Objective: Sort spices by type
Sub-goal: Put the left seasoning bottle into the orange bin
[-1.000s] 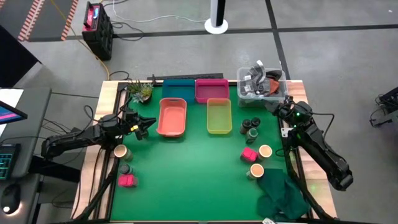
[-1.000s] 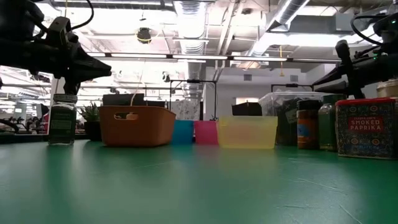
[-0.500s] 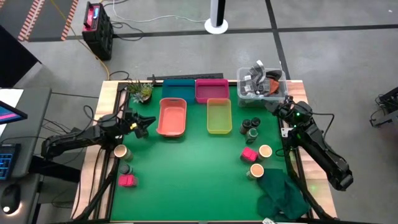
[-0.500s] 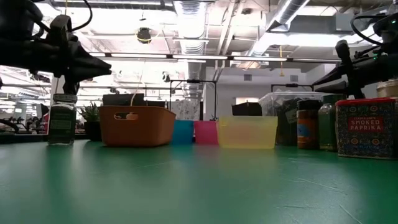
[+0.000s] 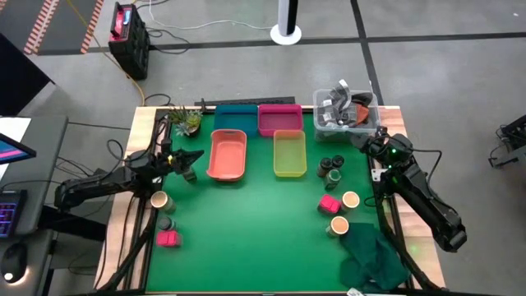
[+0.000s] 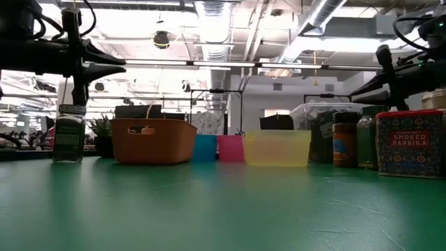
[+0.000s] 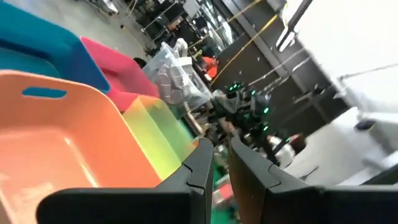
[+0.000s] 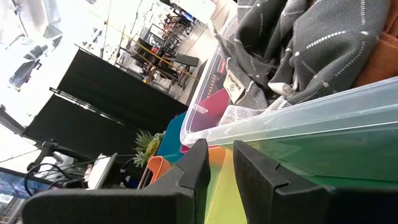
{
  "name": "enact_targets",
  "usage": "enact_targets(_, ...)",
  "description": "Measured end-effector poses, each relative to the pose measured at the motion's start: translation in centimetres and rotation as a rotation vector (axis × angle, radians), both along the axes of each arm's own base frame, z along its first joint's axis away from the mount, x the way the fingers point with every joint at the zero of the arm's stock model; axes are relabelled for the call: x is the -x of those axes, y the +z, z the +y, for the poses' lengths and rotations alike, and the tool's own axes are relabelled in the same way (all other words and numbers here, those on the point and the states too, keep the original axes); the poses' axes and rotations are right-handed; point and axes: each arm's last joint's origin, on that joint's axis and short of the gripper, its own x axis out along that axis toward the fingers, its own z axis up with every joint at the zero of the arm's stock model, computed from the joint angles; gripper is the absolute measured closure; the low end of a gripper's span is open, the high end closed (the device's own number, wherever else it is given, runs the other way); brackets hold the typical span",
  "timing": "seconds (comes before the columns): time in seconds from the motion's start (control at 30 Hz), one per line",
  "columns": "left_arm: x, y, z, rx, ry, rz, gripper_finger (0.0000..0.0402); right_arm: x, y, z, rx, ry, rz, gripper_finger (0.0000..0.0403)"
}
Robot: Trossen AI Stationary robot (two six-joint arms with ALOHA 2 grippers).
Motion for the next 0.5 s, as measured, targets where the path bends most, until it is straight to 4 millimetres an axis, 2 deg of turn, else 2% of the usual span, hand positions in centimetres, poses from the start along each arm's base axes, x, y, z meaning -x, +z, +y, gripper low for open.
enact_targets(0.23,0.1,0.4,0.2,0.220,0.033,-0.149,0.0361,0.0,0.1,0.0,0.010,-0.001,-0.010,0.0300)
enact_targets(0.37,0.5,2.1,0.3,0.173,0.112,-0.189,0.0361,0.0,0.1,0.0,-0.024,-0.008,-0.048,0.0300)
enact_targets(0.5,0.8,3.8,0.4,0.065,0.215,-0.156,0.0361,-0.1,0.1,0.0,-0.051,0.010,-0.075,0.0300)
